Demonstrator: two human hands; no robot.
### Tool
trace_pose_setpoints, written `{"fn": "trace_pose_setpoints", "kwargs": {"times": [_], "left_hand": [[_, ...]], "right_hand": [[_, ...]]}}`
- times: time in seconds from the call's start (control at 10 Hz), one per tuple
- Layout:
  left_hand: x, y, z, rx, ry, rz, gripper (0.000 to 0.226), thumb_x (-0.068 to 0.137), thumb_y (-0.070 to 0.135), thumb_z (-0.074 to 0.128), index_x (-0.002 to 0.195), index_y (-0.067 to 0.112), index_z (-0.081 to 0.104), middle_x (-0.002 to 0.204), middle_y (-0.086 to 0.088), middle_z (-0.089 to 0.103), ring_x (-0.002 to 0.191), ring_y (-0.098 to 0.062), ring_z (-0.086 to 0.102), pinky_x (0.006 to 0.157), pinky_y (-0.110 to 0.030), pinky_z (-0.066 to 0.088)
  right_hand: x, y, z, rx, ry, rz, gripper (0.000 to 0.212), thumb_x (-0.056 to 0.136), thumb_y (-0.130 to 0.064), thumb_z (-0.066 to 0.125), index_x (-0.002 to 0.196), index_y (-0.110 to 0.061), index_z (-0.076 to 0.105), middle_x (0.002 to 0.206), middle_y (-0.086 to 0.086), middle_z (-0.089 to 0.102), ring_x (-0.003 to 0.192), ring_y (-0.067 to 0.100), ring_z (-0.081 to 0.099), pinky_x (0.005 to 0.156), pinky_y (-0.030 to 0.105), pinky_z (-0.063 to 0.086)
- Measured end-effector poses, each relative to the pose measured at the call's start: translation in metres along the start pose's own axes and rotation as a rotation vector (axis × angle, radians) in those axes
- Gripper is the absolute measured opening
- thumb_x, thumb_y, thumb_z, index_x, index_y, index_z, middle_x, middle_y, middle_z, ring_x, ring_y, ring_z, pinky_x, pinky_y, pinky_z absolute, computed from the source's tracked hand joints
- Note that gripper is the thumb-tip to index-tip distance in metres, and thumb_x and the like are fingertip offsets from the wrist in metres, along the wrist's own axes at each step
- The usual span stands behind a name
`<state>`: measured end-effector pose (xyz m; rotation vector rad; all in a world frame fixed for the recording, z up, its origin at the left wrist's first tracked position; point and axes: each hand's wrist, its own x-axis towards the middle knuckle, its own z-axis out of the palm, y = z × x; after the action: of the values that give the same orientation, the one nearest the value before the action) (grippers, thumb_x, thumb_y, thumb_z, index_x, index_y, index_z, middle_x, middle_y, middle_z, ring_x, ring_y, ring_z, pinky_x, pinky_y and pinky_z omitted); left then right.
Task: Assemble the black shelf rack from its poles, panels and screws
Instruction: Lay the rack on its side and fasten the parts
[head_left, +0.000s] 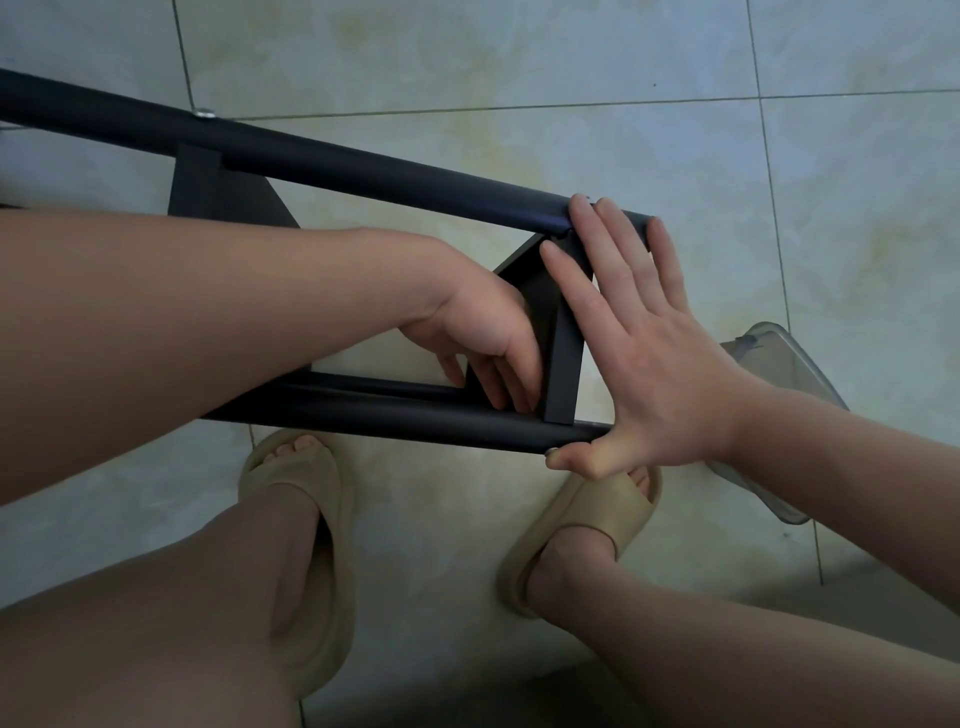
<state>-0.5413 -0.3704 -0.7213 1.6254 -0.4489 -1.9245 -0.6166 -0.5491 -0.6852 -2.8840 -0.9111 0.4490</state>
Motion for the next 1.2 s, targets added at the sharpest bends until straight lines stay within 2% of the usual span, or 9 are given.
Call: {"fn": "trace_pose_setpoints", "kwargs": {"times": [0.2,0.4,0.5,0.6,0.8,1.0,1.2], "left_hand": [[-0.0014,0.0025,-0.0023,0.003,0.022,0.005,0.032,0.089,0.015,0.070,0.121,0.016,0.070,0.112,0.004,0.075,0.112,-0.014,0.067,0.113,-0.048,0.037],[-0.0033,0.0031,-0.0077,0.011,0.023,0.005,0.025,0.088,0.017,0.071,0.112,0.022,0.072,0.106,0.009,0.076,0.115,-0.013,0.065,0.113,-0.049,0.036],[-0.0018,0.0044,-0.0078,0.058,-0.002,-0.017,0.030,0.089,0.025,0.070,0.119,0.022,0.071,0.110,0.011,0.075,0.115,-0.012,0.064,0.114,-0.049,0.034],[0.0000,0.0029,-0.0049,0.063,-0.003,-0.022,0.036,0.089,0.023,0.070,0.125,0.021,0.068,0.115,0.009,0.074,0.115,-0.012,0.065,0.114,-0.050,0.034],[-0.0028,0.0013,-0.0061,0.024,0.018,0.007,0.031,0.088,0.016,0.071,0.118,0.022,0.070,0.114,0.007,0.074,0.116,-0.012,0.064,0.113,-0.048,0.036],[-0.0016,-0.0009,-0.0034,0.023,0.012,-0.016,0.029,0.089,0.024,0.068,0.118,0.021,0.072,0.109,0.009,0.076,0.115,-0.013,0.065,0.113,-0.049,0.034],[-0.0020,-0.0015,-0.0022,0.004,0.039,-0.005,0.028,0.087,0.021,0.072,0.115,0.024,0.071,0.109,0.010,0.076,0.113,-0.010,0.065,0.113,-0.050,0.035]], "right_hand": [[0.0017,-0.0006,0.0000,0.002,0.009,0.001,0.139,0.062,-0.088,0.055,0.159,0.001,0.014,0.166,0.028,0.001,0.155,0.042,-0.005,0.123,0.059,-0.006],[0.0021,-0.0010,0.0007,-0.001,0.010,0.000,0.139,0.062,-0.089,0.055,0.159,0.001,0.014,0.166,0.028,0.001,0.155,0.043,-0.004,0.123,0.060,-0.005],[0.0020,-0.0011,0.0004,-0.002,0.009,0.002,0.139,0.062,-0.089,0.055,0.159,0.001,0.013,0.166,0.028,0.001,0.155,0.042,-0.005,0.123,0.060,-0.005],[0.0020,-0.0012,-0.0001,-0.003,0.009,0.001,0.139,0.062,-0.089,0.054,0.159,0.001,0.013,0.166,0.028,0.001,0.155,0.042,-0.005,0.123,0.060,-0.005],[0.0022,-0.0015,-0.0012,0.001,0.000,0.006,0.139,0.062,-0.088,0.055,0.159,0.001,0.014,0.166,0.028,0.001,0.155,0.041,-0.005,0.123,0.059,-0.005],[0.0023,-0.0022,-0.0013,-0.004,0.007,0.002,0.138,0.063,-0.089,0.053,0.159,0.002,0.014,0.166,0.027,0.000,0.155,0.040,-0.006,0.124,0.058,-0.006],[0.0021,-0.0017,-0.0014,-0.003,0.005,0.004,0.138,0.063,-0.089,0.053,0.160,0.002,0.014,0.166,0.027,0.000,0.155,0.039,-0.007,0.124,0.057,-0.007]]}}
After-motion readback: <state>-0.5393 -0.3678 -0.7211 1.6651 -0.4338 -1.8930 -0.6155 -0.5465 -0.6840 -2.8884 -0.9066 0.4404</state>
